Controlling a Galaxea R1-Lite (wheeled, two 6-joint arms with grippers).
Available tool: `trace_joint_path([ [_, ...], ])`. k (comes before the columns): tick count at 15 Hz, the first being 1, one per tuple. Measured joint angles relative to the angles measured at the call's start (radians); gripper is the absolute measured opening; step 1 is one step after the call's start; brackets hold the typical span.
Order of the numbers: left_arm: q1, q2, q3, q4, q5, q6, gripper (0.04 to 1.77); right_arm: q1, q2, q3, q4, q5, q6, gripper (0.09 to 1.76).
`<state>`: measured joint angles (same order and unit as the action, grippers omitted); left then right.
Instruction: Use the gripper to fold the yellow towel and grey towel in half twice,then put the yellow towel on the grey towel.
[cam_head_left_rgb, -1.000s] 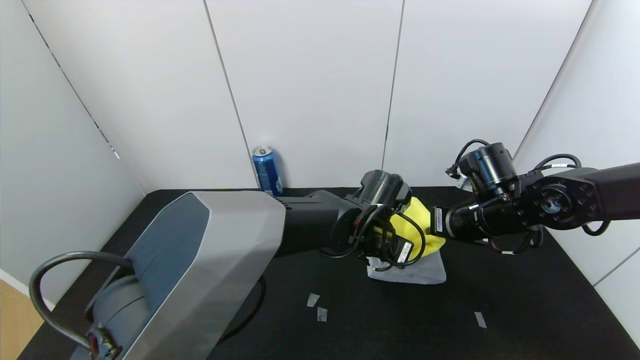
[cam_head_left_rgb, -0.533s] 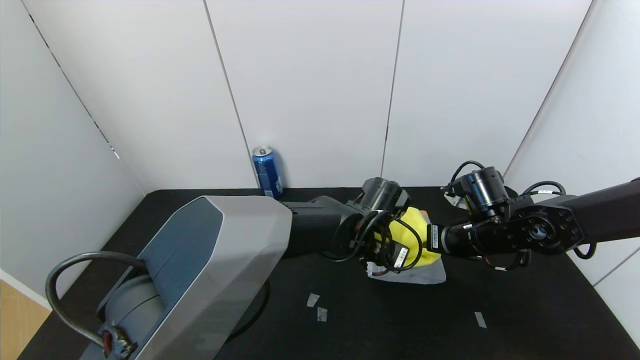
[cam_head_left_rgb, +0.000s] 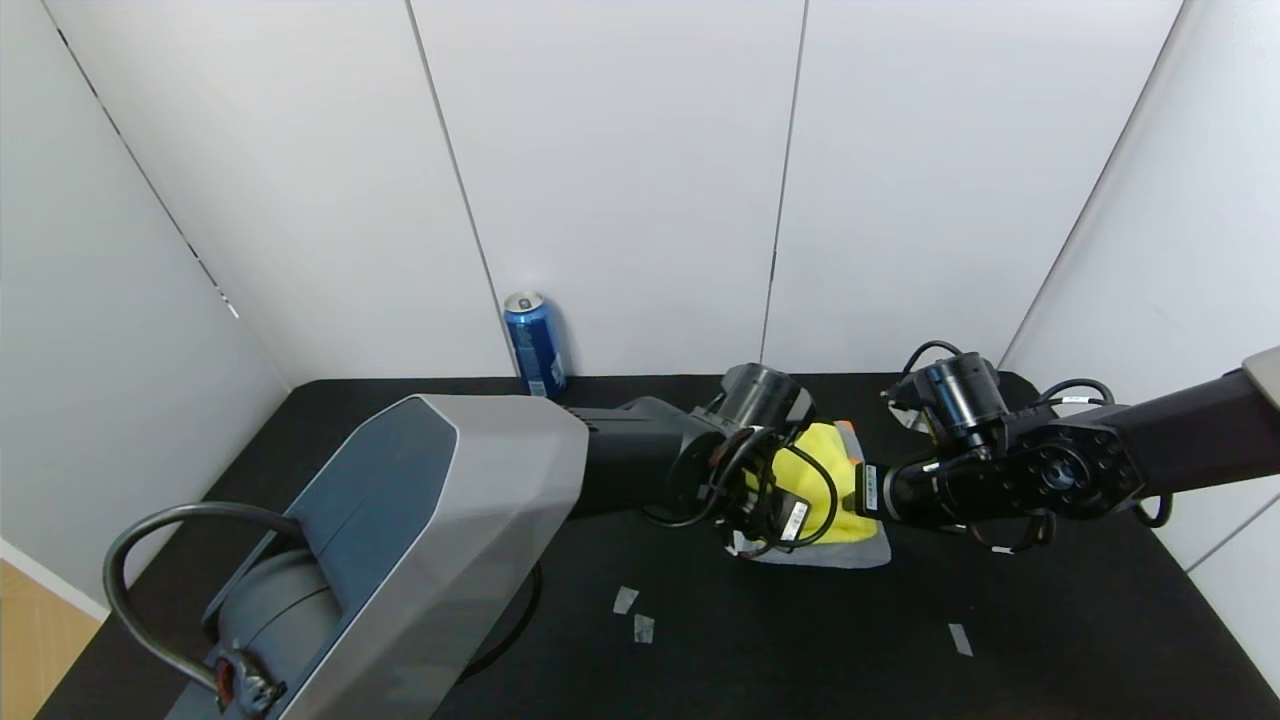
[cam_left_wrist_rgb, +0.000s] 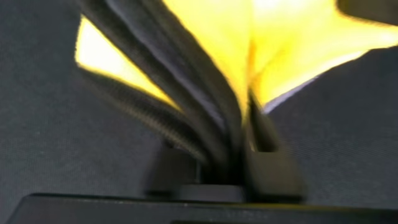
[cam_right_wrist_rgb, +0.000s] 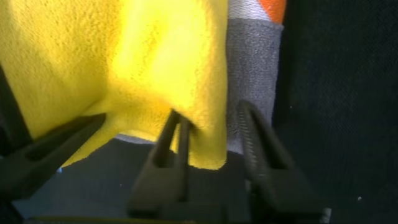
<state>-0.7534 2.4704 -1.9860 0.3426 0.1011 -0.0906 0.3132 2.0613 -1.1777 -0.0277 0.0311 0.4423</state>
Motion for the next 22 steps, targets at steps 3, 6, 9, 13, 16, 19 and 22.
trace_joint_path([
  [3, -0.002, 0.007, 0.001, -0.004, 0.001, 0.0, 0.89, -0.006, 0.008, 0.001, -0.015, 0.002, 0.003, 1.0],
  [6, -0.002, 0.008, 0.005, -0.003, 0.001, 0.0, 1.14, -0.01, 0.009, 0.0, -0.018, 0.005, 0.012, 1.23],
  [9, -0.004, 0.0, 0.01, 0.0, 0.0, 0.0, 1.33, -0.011, 0.004, 0.0, -0.017, 0.006, 0.013, 1.38],
  [13, -0.004, -0.028, 0.013, 0.002, -0.002, -0.001, 1.48, -0.01, -0.023, -0.001, -0.013, 0.01, 0.015, 1.5],
  [16, -0.002, -0.055, 0.015, 0.01, -0.002, 0.0, 1.55, -0.009, -0.051, -0.001, -0.011, 0.01, 0.016, 1.57],
  [19, -0.002, -0.072, 0.014, 0.036, -0.002, 0.0, 1.6, -0.008, -0.091, -0.005, -0.009, 0.012, 0.017, 1.61],
  [22, -0.002, -0.076, 0.013, 0.035, -0.002, 0.0, 1.64, -0.004, -0.145, -0.012, -0.01, 0.02, 0.017, 1.64],
])
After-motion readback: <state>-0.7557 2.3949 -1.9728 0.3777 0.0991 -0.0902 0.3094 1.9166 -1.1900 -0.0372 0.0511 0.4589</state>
